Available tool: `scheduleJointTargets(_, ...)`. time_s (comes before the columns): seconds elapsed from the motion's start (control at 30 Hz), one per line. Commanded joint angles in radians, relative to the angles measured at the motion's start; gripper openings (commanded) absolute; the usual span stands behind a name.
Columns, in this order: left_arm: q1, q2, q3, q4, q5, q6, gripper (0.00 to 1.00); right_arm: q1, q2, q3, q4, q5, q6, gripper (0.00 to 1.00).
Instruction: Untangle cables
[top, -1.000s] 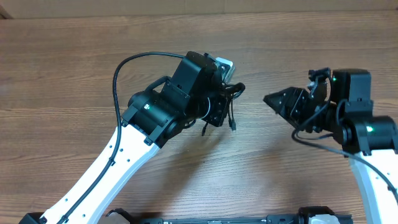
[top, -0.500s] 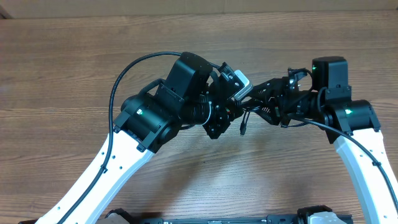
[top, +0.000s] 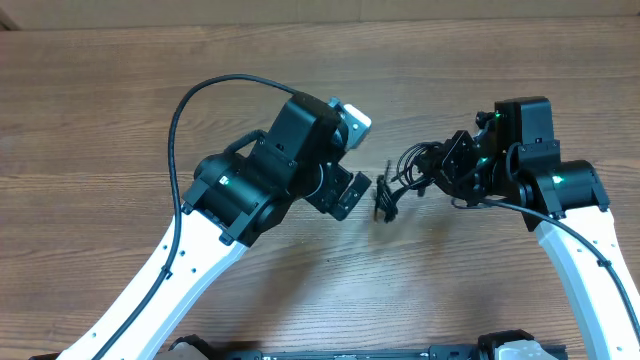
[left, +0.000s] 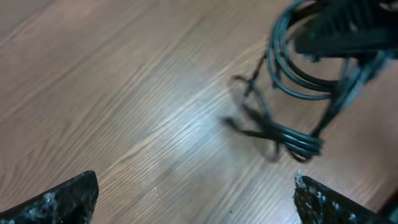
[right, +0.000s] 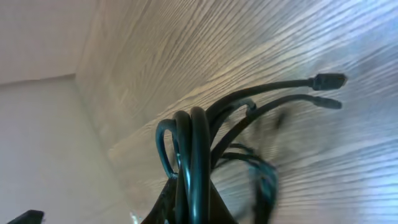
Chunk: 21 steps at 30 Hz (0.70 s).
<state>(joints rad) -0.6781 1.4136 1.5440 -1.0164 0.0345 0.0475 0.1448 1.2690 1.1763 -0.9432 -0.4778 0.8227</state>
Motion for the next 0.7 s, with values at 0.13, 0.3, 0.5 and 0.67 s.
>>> scheduleJointTargets(0.13, 0.003, 0.01, 0.022, 0.004, 0.524, 0.328, 1.0, -0.003, -0.005, 0.014, 0.026, -0.147, -0.069, 0.04)
scheduleJointTargets(0.3, 0.003, 0.136, 0.022, 0.005, 0.61, 0.328, 1.0, -0.003, -0.005, 0.014, 0.021, -0.169, -0.069, 0.04)
scheduleJointTargets(0.5, 0.003, 0.198, 0.022, -0.005, 0.639, 0.327, 1.0, -0.003, -0.005, 0.014, 0.023, -0.224, -0.069, 0.04)
scheduleJointTargets(0.67, 0.003, 0.221, 0.022, -0.003, 0.639, 0.327, 0.4, -0.003, -0.005, 0.014, 0.023, -0.224, -0.068, 0.04)
